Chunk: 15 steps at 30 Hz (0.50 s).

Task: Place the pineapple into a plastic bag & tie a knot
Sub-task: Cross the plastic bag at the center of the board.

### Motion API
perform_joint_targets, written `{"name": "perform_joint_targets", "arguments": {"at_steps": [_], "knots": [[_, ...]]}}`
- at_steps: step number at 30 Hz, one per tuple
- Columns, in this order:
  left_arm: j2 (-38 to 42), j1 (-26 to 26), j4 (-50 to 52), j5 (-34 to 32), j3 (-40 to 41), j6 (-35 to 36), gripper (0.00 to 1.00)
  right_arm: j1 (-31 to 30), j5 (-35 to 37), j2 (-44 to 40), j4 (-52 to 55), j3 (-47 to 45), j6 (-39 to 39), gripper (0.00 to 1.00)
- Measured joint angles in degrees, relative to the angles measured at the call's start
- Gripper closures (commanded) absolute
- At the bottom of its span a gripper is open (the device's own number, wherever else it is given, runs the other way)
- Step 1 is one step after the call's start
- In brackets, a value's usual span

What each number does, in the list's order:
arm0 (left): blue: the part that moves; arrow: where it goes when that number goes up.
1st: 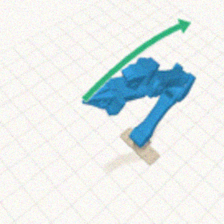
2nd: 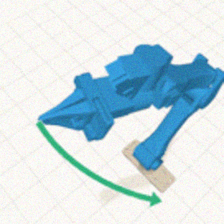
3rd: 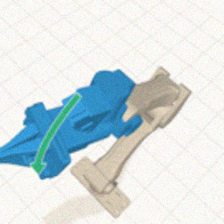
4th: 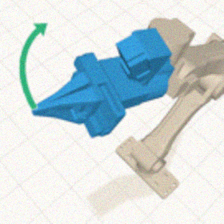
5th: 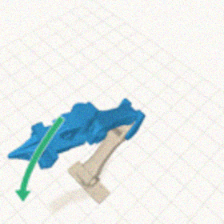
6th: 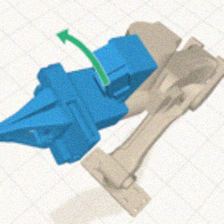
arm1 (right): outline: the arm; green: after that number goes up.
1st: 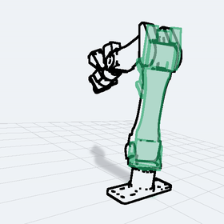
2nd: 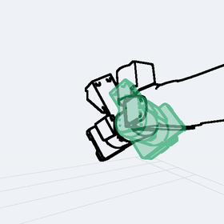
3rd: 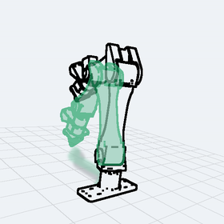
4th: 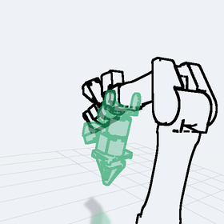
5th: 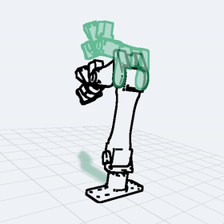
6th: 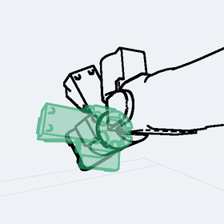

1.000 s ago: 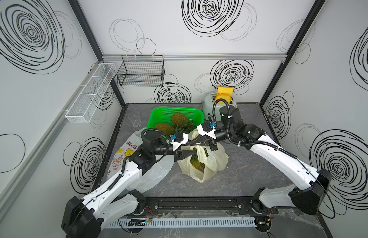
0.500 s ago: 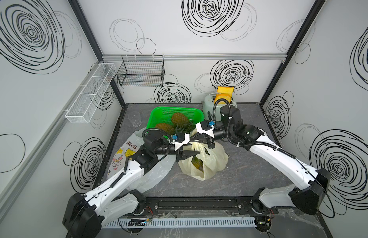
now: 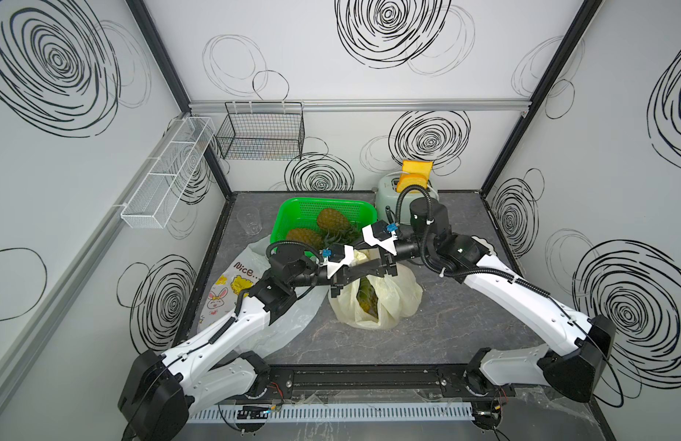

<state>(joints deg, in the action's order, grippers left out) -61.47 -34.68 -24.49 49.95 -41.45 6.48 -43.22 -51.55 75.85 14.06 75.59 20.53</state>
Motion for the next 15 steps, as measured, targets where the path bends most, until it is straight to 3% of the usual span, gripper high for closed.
{"name": "perform_joint_targets", "arguments": {"at_steps": [5,10,15], "knots": [[0.2,-0.68,0.26,-1.27,0.11,3.13,0.95,0.11,8.17,-3.74,3.15,2.78,-7.82,0.24],[1.07,-2.16,1.29,-3.19,0.22,8.0,0.95,3.13,18.84,-9.42,9.38,6.25,-20.68,0.34],[2.27,-4.83,3.5,-6.1,0.22,14.78,0.95,5.16,23.21,-5.33,20.09,14.64,-29.2,0.39]]}}
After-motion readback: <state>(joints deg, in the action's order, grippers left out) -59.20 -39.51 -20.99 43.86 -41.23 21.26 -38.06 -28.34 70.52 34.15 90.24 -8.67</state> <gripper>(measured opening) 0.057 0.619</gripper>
